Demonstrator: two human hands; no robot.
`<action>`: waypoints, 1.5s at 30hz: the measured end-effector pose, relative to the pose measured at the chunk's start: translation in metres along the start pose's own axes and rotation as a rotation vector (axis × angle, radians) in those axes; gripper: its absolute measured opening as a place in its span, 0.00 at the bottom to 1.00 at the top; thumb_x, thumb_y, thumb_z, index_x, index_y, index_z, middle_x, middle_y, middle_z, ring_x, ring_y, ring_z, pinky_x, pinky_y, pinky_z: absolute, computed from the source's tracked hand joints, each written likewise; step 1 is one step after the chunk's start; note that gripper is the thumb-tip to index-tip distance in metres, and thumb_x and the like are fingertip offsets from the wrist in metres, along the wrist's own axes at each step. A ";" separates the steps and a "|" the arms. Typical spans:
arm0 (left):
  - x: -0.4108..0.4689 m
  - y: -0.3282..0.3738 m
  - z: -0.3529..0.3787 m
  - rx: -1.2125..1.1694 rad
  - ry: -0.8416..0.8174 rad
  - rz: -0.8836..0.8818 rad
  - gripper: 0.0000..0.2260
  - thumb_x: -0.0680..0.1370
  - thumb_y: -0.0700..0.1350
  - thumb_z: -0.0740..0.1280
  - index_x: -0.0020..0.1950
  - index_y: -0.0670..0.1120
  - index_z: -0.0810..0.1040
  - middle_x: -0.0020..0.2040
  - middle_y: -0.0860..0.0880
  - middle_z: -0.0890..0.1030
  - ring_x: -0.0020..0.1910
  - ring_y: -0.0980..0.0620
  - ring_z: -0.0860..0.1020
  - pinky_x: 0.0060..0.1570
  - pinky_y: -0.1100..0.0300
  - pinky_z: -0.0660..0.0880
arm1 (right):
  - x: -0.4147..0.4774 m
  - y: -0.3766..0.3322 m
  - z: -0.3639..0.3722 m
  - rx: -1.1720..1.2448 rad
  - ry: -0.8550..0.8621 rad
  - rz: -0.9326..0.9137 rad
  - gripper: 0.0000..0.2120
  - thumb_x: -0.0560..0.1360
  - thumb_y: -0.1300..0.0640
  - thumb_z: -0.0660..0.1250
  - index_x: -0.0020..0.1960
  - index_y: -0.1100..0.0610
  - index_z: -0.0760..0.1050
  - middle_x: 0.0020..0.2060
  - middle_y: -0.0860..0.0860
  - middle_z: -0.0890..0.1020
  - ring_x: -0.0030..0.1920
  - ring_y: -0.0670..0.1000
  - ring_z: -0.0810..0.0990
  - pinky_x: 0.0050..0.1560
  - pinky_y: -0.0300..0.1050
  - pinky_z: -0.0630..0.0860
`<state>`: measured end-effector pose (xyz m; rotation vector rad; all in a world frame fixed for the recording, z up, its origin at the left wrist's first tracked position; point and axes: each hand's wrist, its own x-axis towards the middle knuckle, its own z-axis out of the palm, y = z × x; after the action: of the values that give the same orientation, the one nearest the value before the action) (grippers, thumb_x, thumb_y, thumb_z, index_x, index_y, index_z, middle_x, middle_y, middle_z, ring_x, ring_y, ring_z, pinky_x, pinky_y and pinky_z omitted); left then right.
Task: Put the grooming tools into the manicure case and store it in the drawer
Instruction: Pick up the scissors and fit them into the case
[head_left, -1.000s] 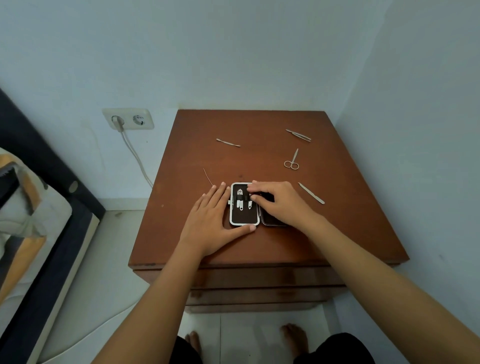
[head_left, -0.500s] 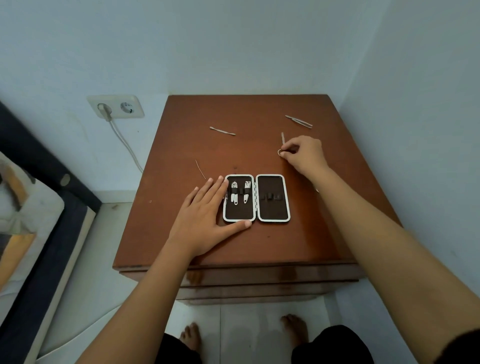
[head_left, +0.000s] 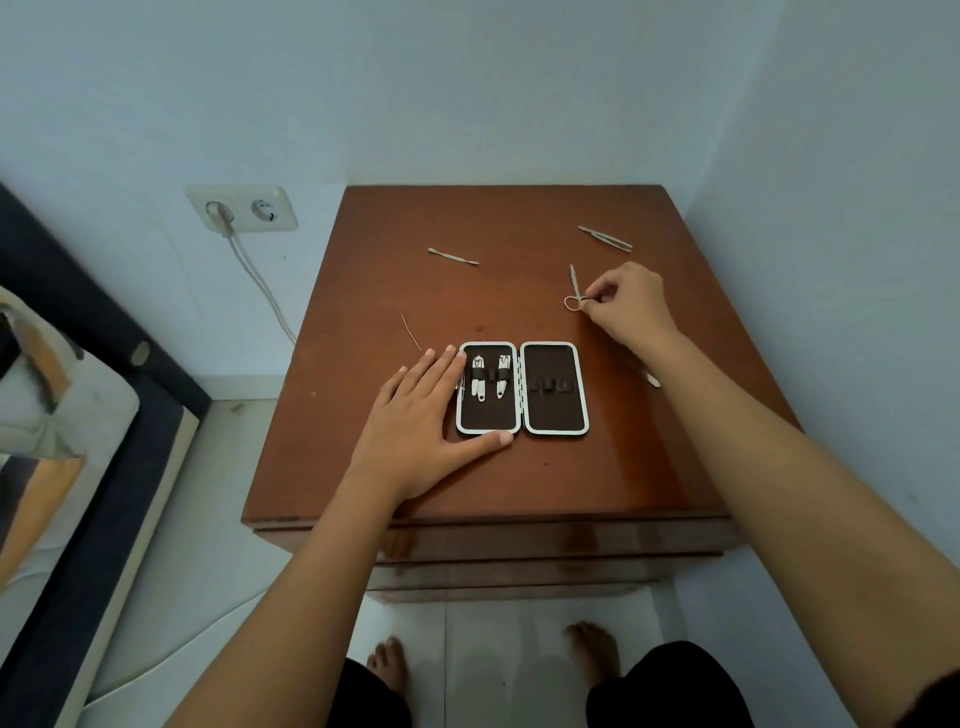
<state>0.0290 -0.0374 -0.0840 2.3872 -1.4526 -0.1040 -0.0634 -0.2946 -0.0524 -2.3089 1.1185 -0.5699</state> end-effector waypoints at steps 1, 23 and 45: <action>0.000 0.000 0.000 -0.003 0.001 0.001 0.45 0.66 0.76 0.49 0.77 0.54 0.49 0.77 0.58 0.50 0.76 0.59 0.46 0.72 0.59 0.42 | 0.000 0.000 -0.001 -0.010 0.000 0.001 0.07 0.70 0.59 0.70 0.44 0.62 0.83 0.41 0.56 0.79 0.42 0.52 0.76 0.43 0.40 0.69; 0.002 -0.001 0.001 -0.010 0.010 0.009 0.45 0.66 0.76 0.50 0.77 0.54 0.49 0.77 0.57 0.51 0.76 0.59 0.47 0.72 0.59 0.42 | -0.002 -0.006 0.005 -0.001 -0.031 -0.004 0.07 0.73 0.57 0.69 0.48 0.59 0.83 0.45 0.56 0.81 0.46 0.51 0.76 0.48 0.42 0.71; 0.001 -0.005 0.006 0.001 0.013 0.029 0.42 0.68 0.74 0.48 0.77 0.54 0.49 0.77 0.58 0.51 0.76 0.60 0.47 0.73 0.58 0.44 | -0.016 -0.017 0.009 -0.157 -0.128 0.082 0.06 0.76 0.60 0.63 0.47 0.60 0.78 0.58 0.60 0.71 0.62 0.60 0.67 0.62 0.52 0.67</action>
<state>0.0323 -0.0378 -0.0908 2.3617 -1.4811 -0.0804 -0.0571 -0.2705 -0.0513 -2.3801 1.2279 -0.3081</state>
